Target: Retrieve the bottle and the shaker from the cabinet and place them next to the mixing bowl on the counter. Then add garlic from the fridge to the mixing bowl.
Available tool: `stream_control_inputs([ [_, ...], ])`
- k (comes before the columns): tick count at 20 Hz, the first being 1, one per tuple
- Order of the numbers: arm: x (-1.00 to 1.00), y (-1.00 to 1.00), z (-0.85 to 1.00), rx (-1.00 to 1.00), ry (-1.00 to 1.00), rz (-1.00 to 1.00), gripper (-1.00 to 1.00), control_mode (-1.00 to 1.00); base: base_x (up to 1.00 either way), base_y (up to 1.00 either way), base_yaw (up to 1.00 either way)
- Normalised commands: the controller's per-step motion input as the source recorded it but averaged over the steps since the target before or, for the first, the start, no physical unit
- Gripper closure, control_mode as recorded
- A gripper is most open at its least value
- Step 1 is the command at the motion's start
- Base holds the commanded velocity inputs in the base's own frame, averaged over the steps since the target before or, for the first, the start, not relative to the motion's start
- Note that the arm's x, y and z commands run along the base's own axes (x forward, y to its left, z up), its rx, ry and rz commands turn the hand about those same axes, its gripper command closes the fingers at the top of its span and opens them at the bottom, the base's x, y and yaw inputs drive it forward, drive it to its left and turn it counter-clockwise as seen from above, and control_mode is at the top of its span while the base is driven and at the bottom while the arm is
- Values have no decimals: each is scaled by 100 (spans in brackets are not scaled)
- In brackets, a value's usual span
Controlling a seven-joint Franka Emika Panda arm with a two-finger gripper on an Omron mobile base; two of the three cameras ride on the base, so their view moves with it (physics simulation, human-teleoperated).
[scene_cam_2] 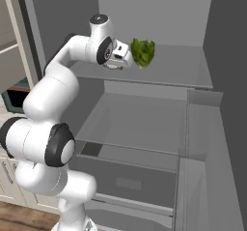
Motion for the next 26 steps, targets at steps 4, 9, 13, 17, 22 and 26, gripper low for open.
stream_control_inputs([
  [4, -24, 0, 3, 2, -9, 0, 100, -100, 0, 0, 0],
  [9, -97, 0, 20, 11, -21, 2, 100, -100, 0, 0, 0],
  [13, -81, 0, 22, 7, -22, 1, 100, -100, 0, 0, 0],
  [17, -97, 0, 39, 2, -14, 0, 100, -100, 0, 0, 0],
  [22, -100, 1, 37, 0, 0, 0, 100, -100, 0, 0, 0],
  [26, -94, 9, 9, -2, 3, 0, 100, -100, 0, 0, 0],
])
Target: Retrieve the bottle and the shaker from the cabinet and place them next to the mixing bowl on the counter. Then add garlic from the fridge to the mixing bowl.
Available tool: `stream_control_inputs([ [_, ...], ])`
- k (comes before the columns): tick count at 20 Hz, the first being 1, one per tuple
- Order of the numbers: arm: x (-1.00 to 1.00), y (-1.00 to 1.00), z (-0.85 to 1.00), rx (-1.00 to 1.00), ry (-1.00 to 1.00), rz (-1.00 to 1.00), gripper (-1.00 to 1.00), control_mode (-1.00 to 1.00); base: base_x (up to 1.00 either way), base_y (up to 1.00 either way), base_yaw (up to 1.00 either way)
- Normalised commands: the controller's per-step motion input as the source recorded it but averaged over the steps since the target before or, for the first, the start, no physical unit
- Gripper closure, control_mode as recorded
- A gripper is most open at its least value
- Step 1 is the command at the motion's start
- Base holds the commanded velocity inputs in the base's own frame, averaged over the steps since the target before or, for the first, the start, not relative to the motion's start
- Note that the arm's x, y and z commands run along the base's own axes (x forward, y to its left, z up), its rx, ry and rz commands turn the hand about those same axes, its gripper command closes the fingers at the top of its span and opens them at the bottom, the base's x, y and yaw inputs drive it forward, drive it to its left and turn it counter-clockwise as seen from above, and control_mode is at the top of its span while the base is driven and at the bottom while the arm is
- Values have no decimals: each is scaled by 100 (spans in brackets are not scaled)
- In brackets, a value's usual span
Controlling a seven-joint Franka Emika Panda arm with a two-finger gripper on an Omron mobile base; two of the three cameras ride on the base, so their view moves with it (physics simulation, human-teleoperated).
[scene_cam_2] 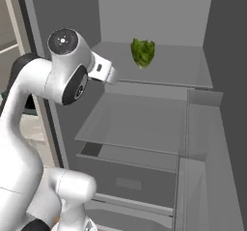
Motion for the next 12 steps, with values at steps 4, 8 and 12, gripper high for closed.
stream_control_inputs([
  [4, -98, 0, 0, 0, 0, 0, 100, -100, 0, 0, 0],
  [8, -100, 2, 0, -1, -1, 0, 100, -100, 0, 0, 0],
  [12, -89, 17, 0, -9, -1, 0, 100, -100, 0, 0, 0],
])
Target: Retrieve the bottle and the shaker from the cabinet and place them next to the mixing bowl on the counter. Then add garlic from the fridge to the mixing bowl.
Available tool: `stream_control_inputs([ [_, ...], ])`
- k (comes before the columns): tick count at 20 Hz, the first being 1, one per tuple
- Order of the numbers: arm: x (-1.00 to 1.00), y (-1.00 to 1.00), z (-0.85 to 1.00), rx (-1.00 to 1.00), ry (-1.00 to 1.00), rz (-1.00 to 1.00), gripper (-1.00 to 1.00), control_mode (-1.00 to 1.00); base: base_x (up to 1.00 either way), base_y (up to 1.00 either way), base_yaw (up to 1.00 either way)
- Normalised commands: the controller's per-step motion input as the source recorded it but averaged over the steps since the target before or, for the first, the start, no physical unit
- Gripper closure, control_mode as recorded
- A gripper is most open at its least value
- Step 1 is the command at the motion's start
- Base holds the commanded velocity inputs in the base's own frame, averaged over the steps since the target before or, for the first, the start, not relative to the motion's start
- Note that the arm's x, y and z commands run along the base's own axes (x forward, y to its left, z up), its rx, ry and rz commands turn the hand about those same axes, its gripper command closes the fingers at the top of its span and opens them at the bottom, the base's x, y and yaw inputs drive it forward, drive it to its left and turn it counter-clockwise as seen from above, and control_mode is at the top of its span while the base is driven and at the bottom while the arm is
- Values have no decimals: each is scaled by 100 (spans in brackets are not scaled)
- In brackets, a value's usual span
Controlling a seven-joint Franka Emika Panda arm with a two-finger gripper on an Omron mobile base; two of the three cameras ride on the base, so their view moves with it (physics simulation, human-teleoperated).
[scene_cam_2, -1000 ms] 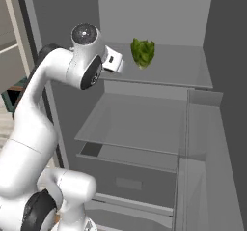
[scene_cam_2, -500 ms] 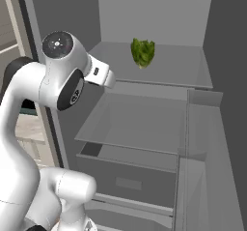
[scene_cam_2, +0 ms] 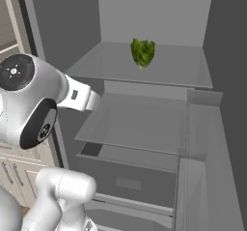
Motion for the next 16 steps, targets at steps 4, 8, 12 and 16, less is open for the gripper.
stream_control_inputs([
  [4, -56, 33, 0, -16, 0, 0, 100, -100, 0, 0, 0],
  [8, -13, 27, -10, -12, 0, 0, 100, -100, 0, 0, 0],
  [12, 0, 0, 0, 0, 0, 0, 100, -100, 0, 0, 0],
  [16, 0, 0, 0, 0, 0, 0, 100, -100, 0, 0, 0],
])
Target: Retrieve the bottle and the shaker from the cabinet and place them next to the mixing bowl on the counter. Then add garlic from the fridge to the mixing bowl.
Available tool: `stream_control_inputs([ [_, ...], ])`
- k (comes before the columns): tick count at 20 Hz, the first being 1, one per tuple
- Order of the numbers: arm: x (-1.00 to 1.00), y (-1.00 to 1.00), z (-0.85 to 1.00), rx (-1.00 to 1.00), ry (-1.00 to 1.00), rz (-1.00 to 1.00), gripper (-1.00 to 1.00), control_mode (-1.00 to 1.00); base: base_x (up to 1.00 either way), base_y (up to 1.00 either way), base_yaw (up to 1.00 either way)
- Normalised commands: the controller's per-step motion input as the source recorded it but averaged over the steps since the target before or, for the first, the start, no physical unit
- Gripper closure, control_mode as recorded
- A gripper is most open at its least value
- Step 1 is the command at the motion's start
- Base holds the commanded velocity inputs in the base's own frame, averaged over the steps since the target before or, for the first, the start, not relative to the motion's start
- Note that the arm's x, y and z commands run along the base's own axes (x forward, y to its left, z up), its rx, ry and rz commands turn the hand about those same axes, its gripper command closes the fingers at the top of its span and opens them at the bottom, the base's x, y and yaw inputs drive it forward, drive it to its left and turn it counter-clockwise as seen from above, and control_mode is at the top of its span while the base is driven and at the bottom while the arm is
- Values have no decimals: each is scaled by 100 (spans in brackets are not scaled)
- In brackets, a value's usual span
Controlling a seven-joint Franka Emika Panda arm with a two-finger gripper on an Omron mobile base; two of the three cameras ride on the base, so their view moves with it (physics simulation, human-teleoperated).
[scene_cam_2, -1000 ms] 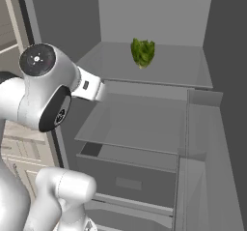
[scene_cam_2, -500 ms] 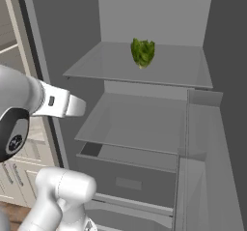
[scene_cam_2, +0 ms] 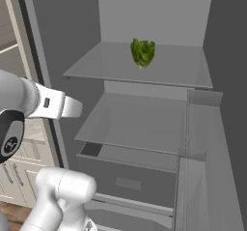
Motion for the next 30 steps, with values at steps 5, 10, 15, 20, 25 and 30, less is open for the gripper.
stream_control_inputs([
  [5, 0, 0, 0, 0, 0, 0, 100, 100, -2, 0, 0],
  [10, 0, 0, 0, 0, 0, 0, 100, 100, -75, 0, 0],
  [15, 0, 0, 0, 0, 0, 0, 100, 100, -100, 1, 0],
  [20, 0, 0, 0, 0, 0, 0, 100, 100, -94, 61, 10],
  [25, 0, 0, 0, 0, 0, 0, 100, 100, -54, 99, 18],
  [30, 0, 0, 0, 0, 0, 0, 100, 100, 12, 100, 8],
])
